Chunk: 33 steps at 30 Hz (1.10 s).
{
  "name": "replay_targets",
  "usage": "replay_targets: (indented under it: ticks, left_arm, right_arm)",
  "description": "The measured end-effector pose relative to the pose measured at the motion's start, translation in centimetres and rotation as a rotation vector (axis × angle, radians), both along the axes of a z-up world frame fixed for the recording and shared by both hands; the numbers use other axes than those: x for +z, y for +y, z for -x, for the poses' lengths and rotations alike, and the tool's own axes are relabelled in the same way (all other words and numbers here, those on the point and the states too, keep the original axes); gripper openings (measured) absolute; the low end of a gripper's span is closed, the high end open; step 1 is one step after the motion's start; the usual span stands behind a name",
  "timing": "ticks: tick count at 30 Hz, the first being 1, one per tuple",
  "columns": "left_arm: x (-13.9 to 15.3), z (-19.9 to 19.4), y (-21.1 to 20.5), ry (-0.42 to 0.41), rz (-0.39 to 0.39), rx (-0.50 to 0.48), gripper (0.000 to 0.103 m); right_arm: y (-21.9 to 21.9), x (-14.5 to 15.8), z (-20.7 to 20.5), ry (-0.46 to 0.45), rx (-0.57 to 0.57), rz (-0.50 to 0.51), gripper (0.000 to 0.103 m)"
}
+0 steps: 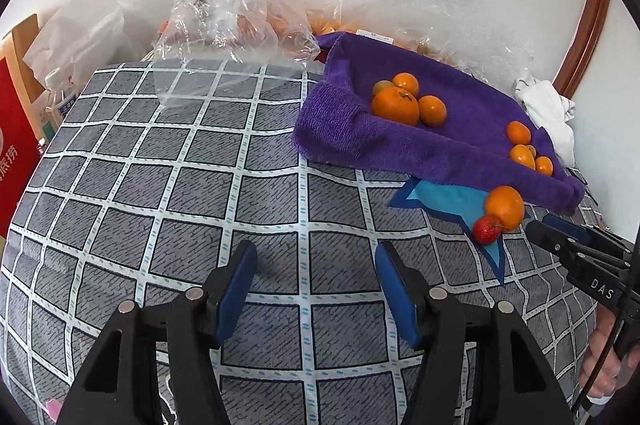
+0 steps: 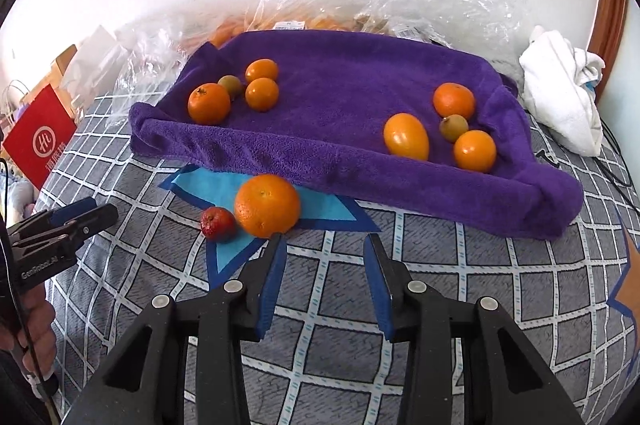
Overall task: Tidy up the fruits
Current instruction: 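Move both open tools back toward the last orange and red fruit, then grasp the last large orange with the right tool while the left tool grasps the small red fruit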
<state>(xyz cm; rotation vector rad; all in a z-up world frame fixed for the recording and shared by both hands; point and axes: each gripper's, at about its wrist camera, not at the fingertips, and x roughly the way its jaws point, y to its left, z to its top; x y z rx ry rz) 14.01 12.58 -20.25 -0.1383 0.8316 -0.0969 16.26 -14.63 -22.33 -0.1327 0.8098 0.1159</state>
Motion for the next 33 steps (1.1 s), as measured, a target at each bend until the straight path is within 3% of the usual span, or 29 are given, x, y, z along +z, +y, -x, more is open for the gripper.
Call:
replay_targets:
  ticks: [10, 19, 28, 33]
  left_arm:
    - [-0.1, -0.2, 0.0, -0.014, 0.037, -0.053, 0.075]
    - [-0.2, -0.2, -0.2, -0.012, 0.027, -0.059, 0.076]
    - [-0.2, -0.2, -0.2, -0.014, 0.036, -0.054, 0.076]
    - [-0.2, -0.2, -0.3, -0.011, 0.017, -0.054, 0.076]
  right_arm:
    - [0.2, -0.7, -1.6, 0.029, -0.023, -0.012, 0.040]
    - [0.3, -1.1, -2.9, 0.027, -0.036, 0.000, 0.040]
    - [0.4, -0.4, -2.2, 0.051, 0.010, -0.051, 0.040]
    - [1.2, 1.1, -1.1, 0.009, 0.051, -0.108, 0.040]
